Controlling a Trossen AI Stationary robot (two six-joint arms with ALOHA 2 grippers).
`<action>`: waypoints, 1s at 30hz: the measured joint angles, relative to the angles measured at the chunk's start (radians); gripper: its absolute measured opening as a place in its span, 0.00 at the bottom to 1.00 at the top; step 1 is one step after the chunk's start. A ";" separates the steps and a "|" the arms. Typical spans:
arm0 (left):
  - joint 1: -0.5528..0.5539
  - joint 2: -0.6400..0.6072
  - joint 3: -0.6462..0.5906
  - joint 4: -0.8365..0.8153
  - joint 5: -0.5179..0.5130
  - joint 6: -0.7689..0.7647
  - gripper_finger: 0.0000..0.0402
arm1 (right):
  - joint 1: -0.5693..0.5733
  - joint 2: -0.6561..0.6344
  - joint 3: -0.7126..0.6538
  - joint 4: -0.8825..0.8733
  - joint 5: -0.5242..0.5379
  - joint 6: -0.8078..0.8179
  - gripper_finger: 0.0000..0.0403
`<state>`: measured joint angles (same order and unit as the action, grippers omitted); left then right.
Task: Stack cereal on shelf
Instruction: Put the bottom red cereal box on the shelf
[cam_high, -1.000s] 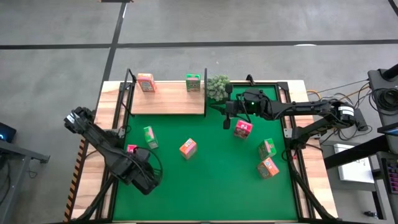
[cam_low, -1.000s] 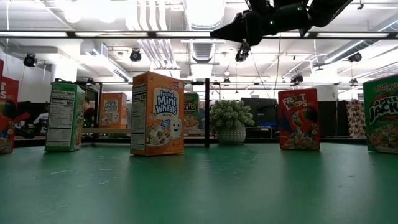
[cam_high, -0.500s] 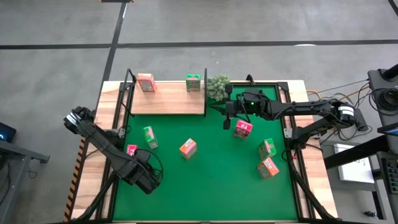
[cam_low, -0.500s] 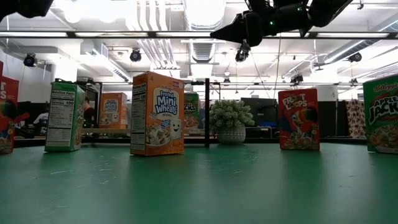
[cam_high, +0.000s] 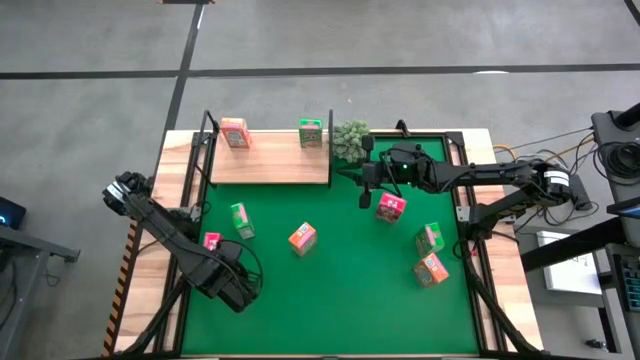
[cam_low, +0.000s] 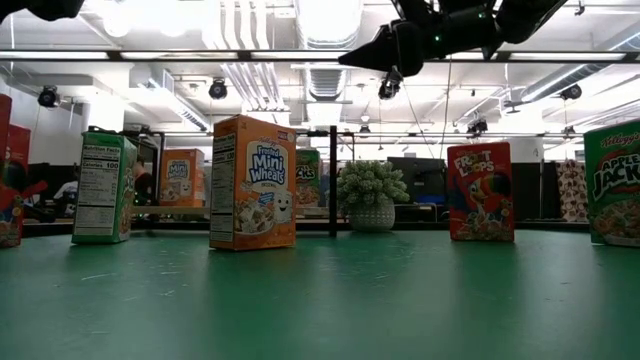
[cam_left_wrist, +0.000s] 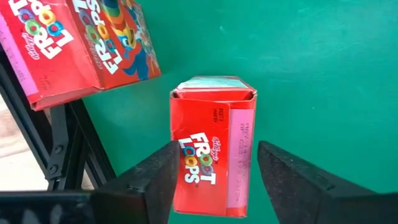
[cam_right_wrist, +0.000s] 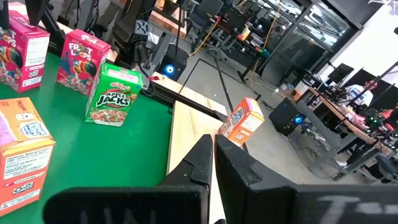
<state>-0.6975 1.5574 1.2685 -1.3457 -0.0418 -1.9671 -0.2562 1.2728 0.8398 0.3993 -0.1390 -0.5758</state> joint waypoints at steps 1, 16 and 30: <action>0.000 0.000 0.002 0.000 0.000 0.001 0.53 | 0.000 0.000 0.000 -0.002 0.000 0.001 0.02; 0.002 -0.002 -0.006 -0.061 -0.002 0.048 0.62 | -0.017 -0.007 -0.026 0.042 -0.126 -0.066 0.02; 0.002 -0.010 -0.007 -0.038 -0.002 -0.011 0.61 | -0.028 -0.007 -0.026 0.048 -0.153 -0.061 0.02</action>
<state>-0.6956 1.5475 1.2617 -1.3834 -0.0433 -1.9785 -0.2840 1.2659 0.8135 0.4469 -0.2924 -0.6365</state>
